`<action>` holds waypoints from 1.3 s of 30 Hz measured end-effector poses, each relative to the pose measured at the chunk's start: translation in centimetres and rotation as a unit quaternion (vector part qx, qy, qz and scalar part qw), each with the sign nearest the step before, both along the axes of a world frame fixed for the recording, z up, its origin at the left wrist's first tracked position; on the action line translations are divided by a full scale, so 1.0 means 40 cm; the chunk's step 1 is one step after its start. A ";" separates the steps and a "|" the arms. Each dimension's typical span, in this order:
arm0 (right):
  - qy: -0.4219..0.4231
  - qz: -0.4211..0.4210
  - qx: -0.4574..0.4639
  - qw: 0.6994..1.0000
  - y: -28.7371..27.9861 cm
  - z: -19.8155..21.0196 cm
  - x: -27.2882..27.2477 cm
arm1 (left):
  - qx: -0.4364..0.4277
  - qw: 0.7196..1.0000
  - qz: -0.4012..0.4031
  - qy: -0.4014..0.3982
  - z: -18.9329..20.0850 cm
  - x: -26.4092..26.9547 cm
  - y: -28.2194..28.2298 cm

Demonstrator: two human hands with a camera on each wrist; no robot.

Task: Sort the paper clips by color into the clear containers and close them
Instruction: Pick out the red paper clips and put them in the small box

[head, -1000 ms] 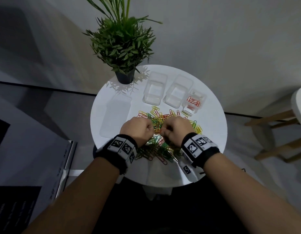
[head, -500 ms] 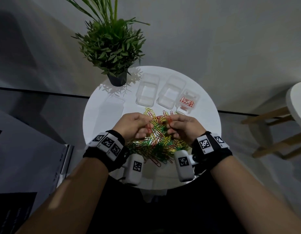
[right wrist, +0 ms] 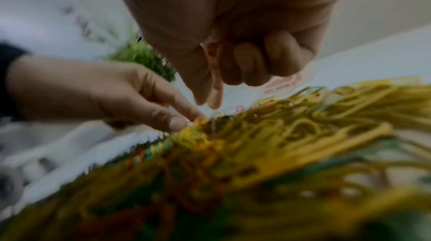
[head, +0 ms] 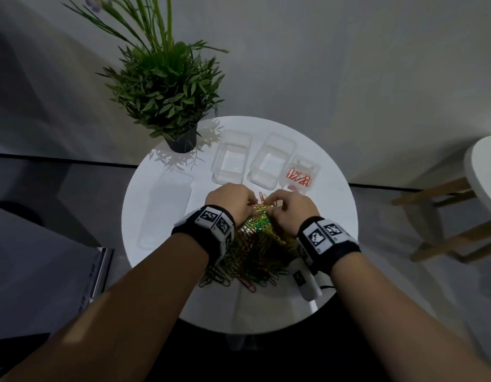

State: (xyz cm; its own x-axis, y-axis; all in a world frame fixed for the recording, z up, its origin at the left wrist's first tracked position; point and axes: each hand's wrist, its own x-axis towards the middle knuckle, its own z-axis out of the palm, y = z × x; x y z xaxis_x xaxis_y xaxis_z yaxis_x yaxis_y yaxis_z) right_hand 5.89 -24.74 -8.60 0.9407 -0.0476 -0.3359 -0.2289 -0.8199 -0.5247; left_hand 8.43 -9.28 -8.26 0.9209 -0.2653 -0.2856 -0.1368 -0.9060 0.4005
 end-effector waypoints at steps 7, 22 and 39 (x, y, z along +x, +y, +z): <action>0.003 0.028 -0.061 0.998 0.000 0.003 0.010 | -0.039 0.999 0.016 0.002 -0.024 0.002 0.037; -0.022 0.094 -0.259 0.961 0.001 0.004 0.048 | -0.233 0.958 0.163 0.029 -0.008 0.025 0.060; 0.027 0.085 -0.206 0.974 0.022 0.006 0.071 | 0.129 0.991 -0.018 -0.029 -0.033 0.064 -0.030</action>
